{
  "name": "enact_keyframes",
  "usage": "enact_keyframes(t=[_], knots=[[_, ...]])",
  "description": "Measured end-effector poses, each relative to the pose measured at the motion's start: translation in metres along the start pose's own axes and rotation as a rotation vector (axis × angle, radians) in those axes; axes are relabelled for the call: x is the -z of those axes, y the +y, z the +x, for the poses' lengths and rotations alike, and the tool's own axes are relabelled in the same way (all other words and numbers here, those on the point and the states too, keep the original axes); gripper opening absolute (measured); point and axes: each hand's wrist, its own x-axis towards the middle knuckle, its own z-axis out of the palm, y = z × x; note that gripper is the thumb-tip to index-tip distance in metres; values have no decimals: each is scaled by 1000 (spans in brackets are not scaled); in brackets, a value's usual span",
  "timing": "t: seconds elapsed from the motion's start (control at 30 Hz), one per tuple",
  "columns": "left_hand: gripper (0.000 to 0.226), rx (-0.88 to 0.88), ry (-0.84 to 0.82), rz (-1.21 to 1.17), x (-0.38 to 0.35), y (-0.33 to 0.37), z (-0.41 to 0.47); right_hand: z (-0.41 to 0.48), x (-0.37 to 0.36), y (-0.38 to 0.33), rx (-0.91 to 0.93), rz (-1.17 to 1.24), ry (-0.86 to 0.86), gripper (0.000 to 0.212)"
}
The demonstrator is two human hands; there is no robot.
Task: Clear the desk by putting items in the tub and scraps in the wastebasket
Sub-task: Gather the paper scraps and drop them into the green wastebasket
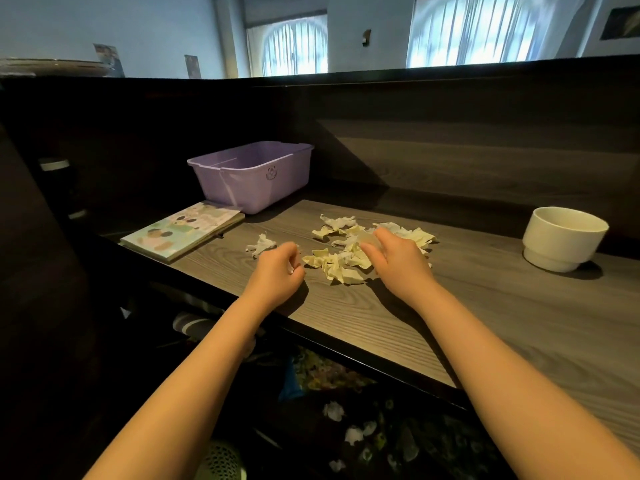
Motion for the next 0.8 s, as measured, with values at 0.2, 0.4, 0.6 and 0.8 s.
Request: enact_keyframes(t=[0.2,0.4,0.6,0.8], knots=[[30,135,-68,28,-2,1,2,-2,-1,-6,47,1,-27,25],[22,115,-6,147,-4,6,0,-4,0,-9,58,-26,-21,25],[37,165,227,-127,14,5,-8,-2,5,-24,79,37,53,24],[39,126,382,-267,48,10,-26,-8,1,-65,179,-20,52,21]])
